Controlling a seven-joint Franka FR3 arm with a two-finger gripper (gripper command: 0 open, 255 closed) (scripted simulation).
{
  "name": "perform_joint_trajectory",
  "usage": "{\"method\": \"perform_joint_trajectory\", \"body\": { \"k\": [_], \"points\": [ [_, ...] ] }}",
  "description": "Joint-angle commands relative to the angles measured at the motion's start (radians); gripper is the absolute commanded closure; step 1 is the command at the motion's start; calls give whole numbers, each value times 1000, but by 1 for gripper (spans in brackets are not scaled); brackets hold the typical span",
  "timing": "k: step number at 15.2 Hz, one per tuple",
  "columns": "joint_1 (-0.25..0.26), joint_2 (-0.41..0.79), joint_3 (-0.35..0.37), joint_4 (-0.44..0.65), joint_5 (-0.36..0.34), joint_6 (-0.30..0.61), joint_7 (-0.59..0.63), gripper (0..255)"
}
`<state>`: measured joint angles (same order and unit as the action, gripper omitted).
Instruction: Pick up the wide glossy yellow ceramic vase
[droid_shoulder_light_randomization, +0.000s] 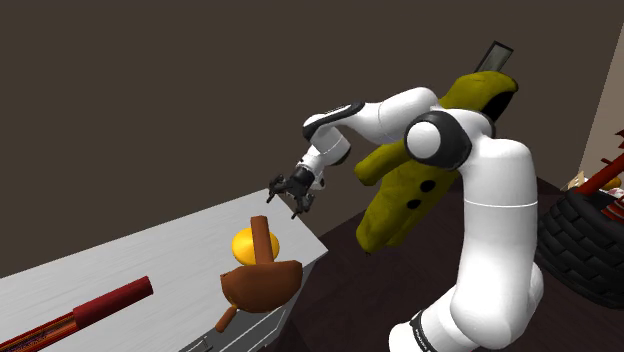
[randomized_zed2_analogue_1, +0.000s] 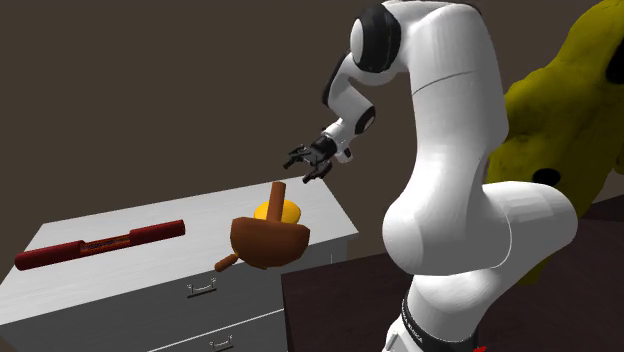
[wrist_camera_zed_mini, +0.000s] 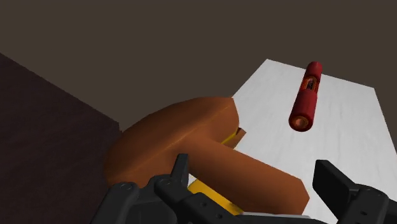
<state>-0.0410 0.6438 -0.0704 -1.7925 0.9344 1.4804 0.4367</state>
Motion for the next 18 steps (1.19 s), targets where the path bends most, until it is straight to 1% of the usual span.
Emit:
{"method": "perform_joint_trajectory", "body": {
  "k": [1, 5, 13, 15, 16, 18],
  "points": [
    [-9, 80, 19, 29, 56, -8, 23, 0],
    [-21, 230, 62, 77, 162, -13, 68, 0],
    [-22, 332, 66, 141, 163, 5, 39, 0],
    [-22, 332, 66, 141, 163, 5, 39, 0],
    [-22, 331, 66, 140, 163, 5, 38, 255],
    [-22, 331, 66, 140, 163, 5, 38, 255]
  ]
}}
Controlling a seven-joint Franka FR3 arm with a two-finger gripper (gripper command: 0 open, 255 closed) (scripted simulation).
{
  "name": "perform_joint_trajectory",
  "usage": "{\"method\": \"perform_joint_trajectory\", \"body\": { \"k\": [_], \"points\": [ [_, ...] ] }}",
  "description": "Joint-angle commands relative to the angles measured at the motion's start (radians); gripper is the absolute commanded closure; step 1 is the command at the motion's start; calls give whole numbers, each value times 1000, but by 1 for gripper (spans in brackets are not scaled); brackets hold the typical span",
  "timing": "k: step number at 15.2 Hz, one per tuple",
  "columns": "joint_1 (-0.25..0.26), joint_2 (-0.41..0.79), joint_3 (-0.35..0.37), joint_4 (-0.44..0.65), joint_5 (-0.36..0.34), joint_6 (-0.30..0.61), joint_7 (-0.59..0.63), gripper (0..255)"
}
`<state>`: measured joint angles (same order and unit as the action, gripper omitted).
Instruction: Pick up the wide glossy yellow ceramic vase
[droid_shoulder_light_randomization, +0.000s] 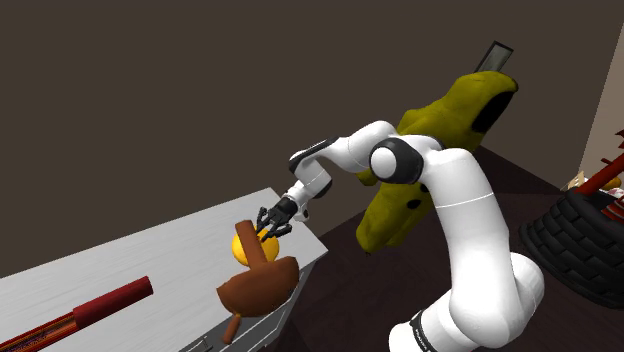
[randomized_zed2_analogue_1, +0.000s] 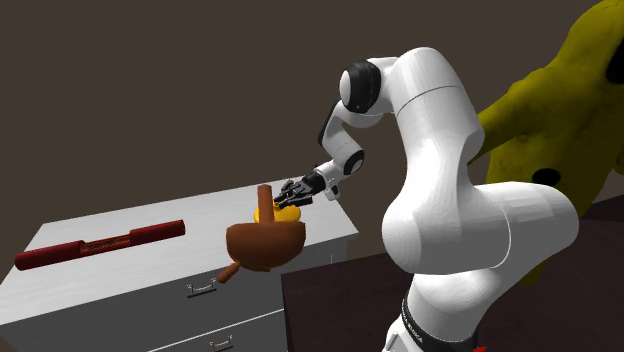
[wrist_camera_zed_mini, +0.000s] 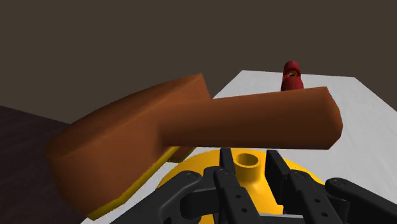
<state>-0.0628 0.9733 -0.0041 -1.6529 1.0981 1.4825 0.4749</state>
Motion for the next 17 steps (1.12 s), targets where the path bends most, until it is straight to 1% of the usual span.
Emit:
{"method": "perform_joint_trajectory", "body": {
  "k": [1, 7, 17],
  "points": [
    [0, 2, 0, 0, 0, 3, 0, 255],
    [0, 2, -1, 2, 0, 2, 1, 255],
    [-1, -126, -3, -79, 2, -22, 42, 255]
  ]
}}
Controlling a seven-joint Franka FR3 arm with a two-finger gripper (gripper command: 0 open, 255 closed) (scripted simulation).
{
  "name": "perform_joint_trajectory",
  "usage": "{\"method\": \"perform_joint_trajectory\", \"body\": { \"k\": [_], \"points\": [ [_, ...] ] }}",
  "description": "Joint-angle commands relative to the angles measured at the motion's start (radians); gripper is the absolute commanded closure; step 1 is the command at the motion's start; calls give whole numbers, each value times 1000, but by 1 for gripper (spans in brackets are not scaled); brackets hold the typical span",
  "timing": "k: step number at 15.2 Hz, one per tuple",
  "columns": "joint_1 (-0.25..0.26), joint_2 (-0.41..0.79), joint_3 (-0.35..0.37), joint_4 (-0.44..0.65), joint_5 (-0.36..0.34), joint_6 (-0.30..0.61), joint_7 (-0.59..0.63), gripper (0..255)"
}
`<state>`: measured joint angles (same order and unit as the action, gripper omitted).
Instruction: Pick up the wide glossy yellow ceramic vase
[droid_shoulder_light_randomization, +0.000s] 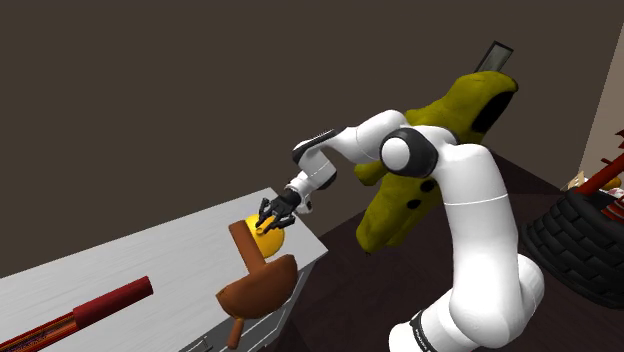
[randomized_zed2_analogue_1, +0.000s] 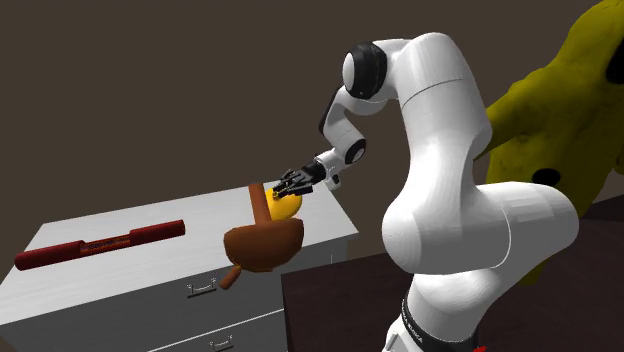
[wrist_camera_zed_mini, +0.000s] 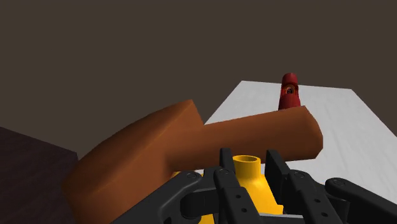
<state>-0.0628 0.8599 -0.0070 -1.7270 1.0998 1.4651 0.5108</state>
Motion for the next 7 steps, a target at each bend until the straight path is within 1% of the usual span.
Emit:
{"method": "perform_joint_trajectory", "body": {
  "k": [1, 5, 7],
  "points": [
    [-1, -25, 0, -12, 1, -7, 11, 255],
    [-2, -73, -1, -37, 2, -18, 31, 255],
    [-2, -75, -1, -38, 2, -19, 32, 255]
  ]
}}
